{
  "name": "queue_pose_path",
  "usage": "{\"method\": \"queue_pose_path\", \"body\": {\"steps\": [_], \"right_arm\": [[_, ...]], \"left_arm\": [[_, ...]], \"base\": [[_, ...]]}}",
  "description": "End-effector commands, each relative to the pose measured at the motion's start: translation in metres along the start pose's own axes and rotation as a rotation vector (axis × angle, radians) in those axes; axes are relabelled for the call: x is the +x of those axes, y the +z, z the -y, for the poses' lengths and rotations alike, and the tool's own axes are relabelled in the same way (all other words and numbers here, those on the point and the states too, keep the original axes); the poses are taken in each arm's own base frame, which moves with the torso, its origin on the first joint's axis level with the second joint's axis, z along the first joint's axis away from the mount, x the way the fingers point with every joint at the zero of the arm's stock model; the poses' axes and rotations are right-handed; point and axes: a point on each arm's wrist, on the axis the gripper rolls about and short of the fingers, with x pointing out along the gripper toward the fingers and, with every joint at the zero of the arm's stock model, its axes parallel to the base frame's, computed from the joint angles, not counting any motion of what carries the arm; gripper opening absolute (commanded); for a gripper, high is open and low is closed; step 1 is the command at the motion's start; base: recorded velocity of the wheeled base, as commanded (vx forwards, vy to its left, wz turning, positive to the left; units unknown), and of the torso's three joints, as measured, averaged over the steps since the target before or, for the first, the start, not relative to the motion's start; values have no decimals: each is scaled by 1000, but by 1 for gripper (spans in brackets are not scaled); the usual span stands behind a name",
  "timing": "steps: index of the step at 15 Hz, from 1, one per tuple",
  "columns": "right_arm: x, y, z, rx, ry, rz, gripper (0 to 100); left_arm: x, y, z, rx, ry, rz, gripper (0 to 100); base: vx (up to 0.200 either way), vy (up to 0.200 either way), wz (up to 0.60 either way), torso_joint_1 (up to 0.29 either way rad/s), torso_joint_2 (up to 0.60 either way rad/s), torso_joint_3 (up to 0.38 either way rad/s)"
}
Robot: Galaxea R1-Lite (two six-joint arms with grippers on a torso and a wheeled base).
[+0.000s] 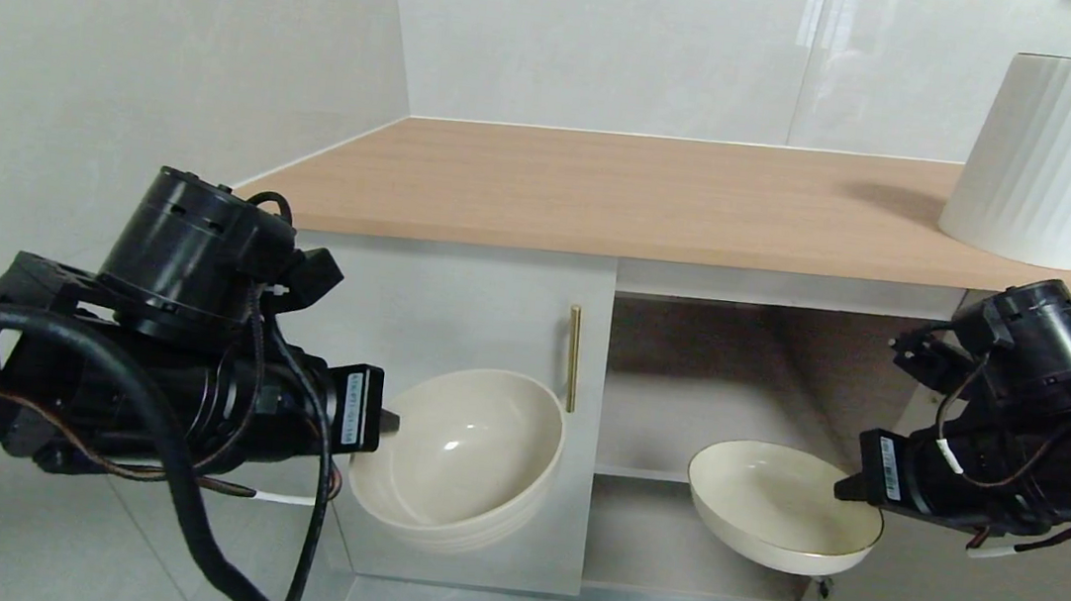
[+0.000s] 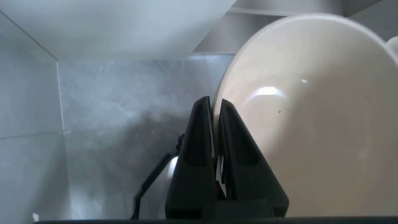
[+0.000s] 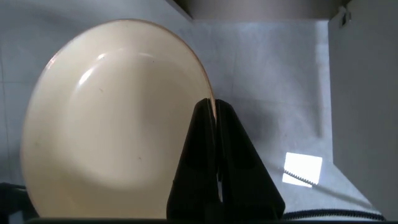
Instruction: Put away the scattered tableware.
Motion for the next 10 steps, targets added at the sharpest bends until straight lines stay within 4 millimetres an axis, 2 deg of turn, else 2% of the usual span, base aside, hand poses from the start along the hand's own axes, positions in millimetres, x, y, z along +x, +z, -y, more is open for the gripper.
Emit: {"method": "queue_pose_path", "body": {"steps": [1, 4, 6, 10], "right_arm": [[2, 0, 0, 0, -2, -7, 0], [4, 0, 0, 0, -4, -11, 0], [15, 3, -1, 0, -2, -2, 0], [71, 12, 11, -39, -129, -1, 0]], "left_arm": [[2, -1, 1, 3, 0, -6, 0], [1, -1, 1, 4, 0, -4, 0], [0, 0, 1, 4, -2, 2, 0], [-1, 4, 4, 21, -14, 27, 0]], "base": [[0, 0, 0, 0, 0, 0], [0, 0, 0, 0, 0, 0], [0, 0, 0, -29, 107, 105], [0, 0, 0, -5, 44, 30]]}}
